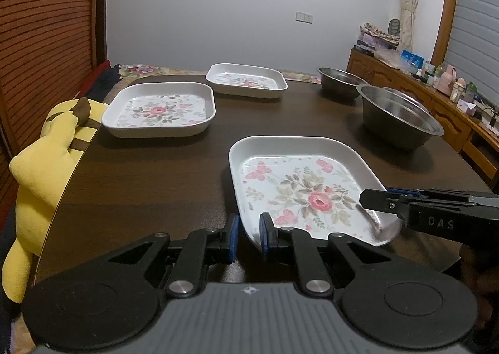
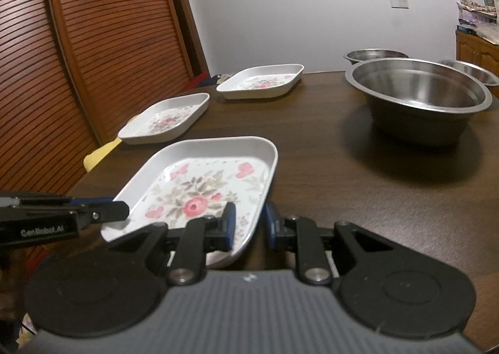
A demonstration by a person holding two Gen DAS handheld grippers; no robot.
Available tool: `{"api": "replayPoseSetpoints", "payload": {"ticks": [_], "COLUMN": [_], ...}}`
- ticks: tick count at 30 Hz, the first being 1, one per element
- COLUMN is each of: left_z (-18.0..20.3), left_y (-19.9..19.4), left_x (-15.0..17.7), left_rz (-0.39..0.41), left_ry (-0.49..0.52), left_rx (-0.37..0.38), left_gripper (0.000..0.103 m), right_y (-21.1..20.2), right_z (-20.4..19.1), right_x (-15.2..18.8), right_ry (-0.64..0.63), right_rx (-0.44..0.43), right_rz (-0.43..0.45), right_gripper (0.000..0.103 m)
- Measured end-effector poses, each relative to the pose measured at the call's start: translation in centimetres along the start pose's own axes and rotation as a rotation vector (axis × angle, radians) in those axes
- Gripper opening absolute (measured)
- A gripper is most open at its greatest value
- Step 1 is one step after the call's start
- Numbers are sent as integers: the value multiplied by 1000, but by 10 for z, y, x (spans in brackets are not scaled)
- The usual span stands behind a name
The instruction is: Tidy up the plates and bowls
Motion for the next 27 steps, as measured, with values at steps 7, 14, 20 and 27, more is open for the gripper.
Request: {"api": "replayPoseSetpoints", "payload": {"ticks": [7,14,20,27], "left_z": [-1,-11,-25,-53], "left_y": [-1,-9,-13,-6], "left_x": [-1,-13,-31,-54], "left_rz": [3,30,64,75], "left_ry": [-2,-16,-10,10], "left_rx": [-10,-23,-36,-83], "left_gripper": [15,16,22,29], "right_y": [1,-11,-17,-3], "right_z": [2,4,-1,-16], "right_x": [-2,-18,-43,-67], "right_ry": [9,-7,-27,-89], "right_rx": [2,9,-22,-56], "right_rz": [2,56,83,72], "right_gripper": [23,23,23,28]}}
Point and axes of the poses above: each gripper's, at about its wrist camera, not at the fingertips, and y roughly the way its jaws point, z to its right, x to its underside, the point moved 10 cm from there along y, roughly the way its jaws point, and after that the axes turned 4 degrees about y, right-handed, at the moved point
